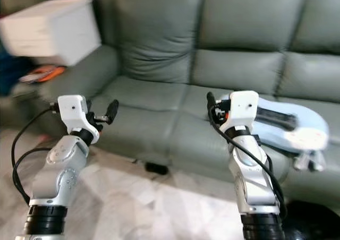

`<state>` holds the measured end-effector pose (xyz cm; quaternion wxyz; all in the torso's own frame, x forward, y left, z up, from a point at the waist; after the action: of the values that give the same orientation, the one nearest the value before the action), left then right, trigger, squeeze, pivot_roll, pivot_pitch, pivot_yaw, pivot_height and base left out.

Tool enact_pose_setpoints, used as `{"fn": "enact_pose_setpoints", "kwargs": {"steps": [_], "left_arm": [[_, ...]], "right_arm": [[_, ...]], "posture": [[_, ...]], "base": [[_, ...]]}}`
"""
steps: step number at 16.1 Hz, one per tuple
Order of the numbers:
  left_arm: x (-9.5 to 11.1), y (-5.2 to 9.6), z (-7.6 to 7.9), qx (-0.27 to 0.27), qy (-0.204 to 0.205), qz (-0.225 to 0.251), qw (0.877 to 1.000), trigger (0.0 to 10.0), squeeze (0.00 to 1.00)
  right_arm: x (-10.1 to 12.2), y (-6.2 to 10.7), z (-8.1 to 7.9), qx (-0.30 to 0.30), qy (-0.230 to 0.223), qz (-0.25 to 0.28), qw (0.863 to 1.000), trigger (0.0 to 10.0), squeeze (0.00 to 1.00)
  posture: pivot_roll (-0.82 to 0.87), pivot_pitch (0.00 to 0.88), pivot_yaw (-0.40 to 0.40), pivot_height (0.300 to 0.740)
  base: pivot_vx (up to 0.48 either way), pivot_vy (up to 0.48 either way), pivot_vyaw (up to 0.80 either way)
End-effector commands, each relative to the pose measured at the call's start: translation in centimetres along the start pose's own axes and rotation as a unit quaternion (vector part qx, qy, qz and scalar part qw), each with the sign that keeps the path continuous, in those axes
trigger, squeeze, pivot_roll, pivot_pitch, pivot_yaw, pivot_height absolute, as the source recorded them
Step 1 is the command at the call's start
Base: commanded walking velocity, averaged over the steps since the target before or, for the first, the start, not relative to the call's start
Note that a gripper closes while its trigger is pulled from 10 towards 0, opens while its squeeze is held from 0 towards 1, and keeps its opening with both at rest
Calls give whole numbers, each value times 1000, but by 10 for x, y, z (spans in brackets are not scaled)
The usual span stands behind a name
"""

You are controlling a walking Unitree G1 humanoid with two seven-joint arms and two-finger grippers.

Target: Picking trash to rubbish bin

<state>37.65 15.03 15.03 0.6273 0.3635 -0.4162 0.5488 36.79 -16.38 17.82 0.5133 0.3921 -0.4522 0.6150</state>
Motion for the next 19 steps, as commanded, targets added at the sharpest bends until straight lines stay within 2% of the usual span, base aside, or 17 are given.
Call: {"fn": "enact_pose_setpoints", "kwargs": {"steps": [1, 4, 5, 6, 7, 8, 9, 10, 12, 13, 14, 16, 18, 19], "left_arm": [[-6, -2, 3, -4, -3, -12, 1000, 10000, 0], [-9, -3, -14, 22, -16, -15, 1000, 10000, 0], [-10, -4, -24, 38, -20, -13, 999, 10000, 0], [-10, -4, -26, 41, -20, -13, 999, 10000, 0], [-18, -5, -40, 64, -33, -24, 997, 10000, 0], [-33, -5, -56, 84, -38, -46, 995, 10000, 0], [-38, -5, -59, 86, -41, -55, 994, 10000, 0], [-56, -4, -69, 94, -54, -85, 990, 10000, 0], [-83, 0, -83, 108, -65, -127, 984, 10000, 0], [-107, 6, -87, 107, -83, -173, 976, 10000, 0], [-126, 12, -89, 103, -96, -213, 967, 10000, 0], [-141, 19, -90, 101, -110, -245, 958, 10000, 0], [-158, 32, -97, 106, -121, -279, 947, 10000, 0], [-161, 35, -99, 112, -116, -285, 945, 10000, 0]], "right_arm": [[-4, 0, 3, -3, 3, -8, 1000, 10000, 0], [-18, 3, -2, 7, 1, -28, 1000, 10000, 0], [-25, 5, -4, 13, 1, -38, 999, 10000, 0], [-25, 5, -4, 14, 2, -39, 999, 10000, 0], [-36, 8, -6, 18, 4, -50, 999, 10000, 0], [-52, 11, -9, 26, 9, -69, 997, 10000, 0], [-57, 11, -9, 27, 12, -75, 997, 10000, 0], [-74, 13, -11, 31, 14, -98, 995, 10000, 0], [-106, 17, -17, 32, -11, -149, 988, 10000, 0], [-136, 24, -22, 32, -18, -199, 979, 10000, 0], [-156, 31, -22, 24, -28, -237, 971, 10000, 0], [-175, 38, -21, 12, -36, -276, 960, 10000, 0], [-200, 55, -22, -3, -56, -333, 941, 10000, 0], [-203, 58, -23, -1, -55, -340, 939, 10000, 0]], "posture": [[-25, 57, 30, 740], [-23, 58, 31, 740], [-23, 57, 31, 740], [-23, 57, 31, 740], [-21, 53, 34, 740], [-21, 50, 34, 740], [-19, 49, 34, 740], [-18, 40, 36, 740], [-25, 32, 44, 740], [-31, 22, 55, 740], [-36, 18, 61, 740], [-41, 14, 69, 740], [-41, 14, 74, 740], [-42, 14, 75, 740]], "base": [[319, 0, 0], [0, 0, 0], [0, 0, 0], [0, 0, 0], [0, 0, 0], [0, 0, 0], [0, 0, 0], [0, 0, 0], [0, 0, 0], [0, 0, 0], [0, 0, 0], [0, 0, 0], [0, 0, 0], [0, 0, 0]]}}
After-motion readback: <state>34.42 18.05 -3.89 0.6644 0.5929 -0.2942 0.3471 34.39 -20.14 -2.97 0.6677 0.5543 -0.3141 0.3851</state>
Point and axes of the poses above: a point about 5 cm out from each wrist's last joint towards the gripper, its own y axis pointing back from the gripper into the wrist, its own x axis along the axis of the wrist's last joint, z = x × y, the point moved 6 cm from there along -y, pointing out of the wrist towards the gripper, and after that the axes turned 15 degrees about y, right-handed, at the moved point
